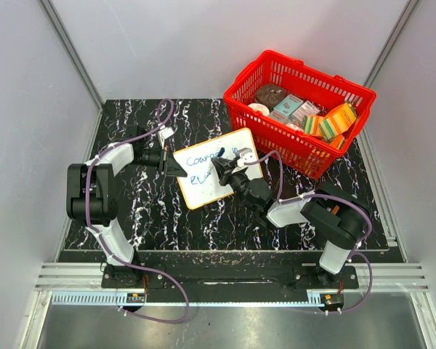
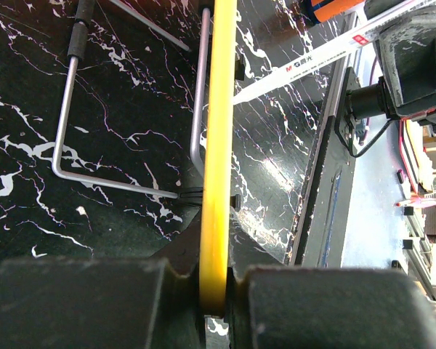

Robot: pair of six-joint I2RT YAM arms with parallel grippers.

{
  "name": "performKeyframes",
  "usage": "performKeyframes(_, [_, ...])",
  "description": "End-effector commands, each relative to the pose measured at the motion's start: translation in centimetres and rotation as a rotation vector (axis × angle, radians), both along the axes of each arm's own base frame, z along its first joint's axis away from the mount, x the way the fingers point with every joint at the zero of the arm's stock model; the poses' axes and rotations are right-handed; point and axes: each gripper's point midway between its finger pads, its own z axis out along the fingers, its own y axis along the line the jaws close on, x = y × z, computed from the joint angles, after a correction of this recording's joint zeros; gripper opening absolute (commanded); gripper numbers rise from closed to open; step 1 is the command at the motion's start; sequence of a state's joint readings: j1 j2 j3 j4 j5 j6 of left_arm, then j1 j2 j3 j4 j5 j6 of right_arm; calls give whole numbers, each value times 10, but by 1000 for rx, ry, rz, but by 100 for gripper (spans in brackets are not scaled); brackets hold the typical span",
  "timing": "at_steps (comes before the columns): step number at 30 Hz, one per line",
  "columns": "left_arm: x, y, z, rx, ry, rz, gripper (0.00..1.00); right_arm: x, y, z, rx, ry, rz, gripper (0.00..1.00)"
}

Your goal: Write a sentence on the whiteboard

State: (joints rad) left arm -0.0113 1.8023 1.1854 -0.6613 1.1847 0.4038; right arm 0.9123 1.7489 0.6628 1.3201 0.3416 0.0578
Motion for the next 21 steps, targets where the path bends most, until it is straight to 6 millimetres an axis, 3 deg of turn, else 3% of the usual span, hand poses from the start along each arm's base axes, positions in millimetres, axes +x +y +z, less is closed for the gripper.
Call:
performKeyframes(1, [10,11,-25,147,-68,0,0,-3,-3,44,165,-107,14,0])
performKeyframes(13, [10,12,-24,150,-70,1,0,-6,-4,12,132,-16,28,0])
performKeyframes(21, [10,12,-24,150,-68,3,0,-3,-17,-2,110,14,-29,0])
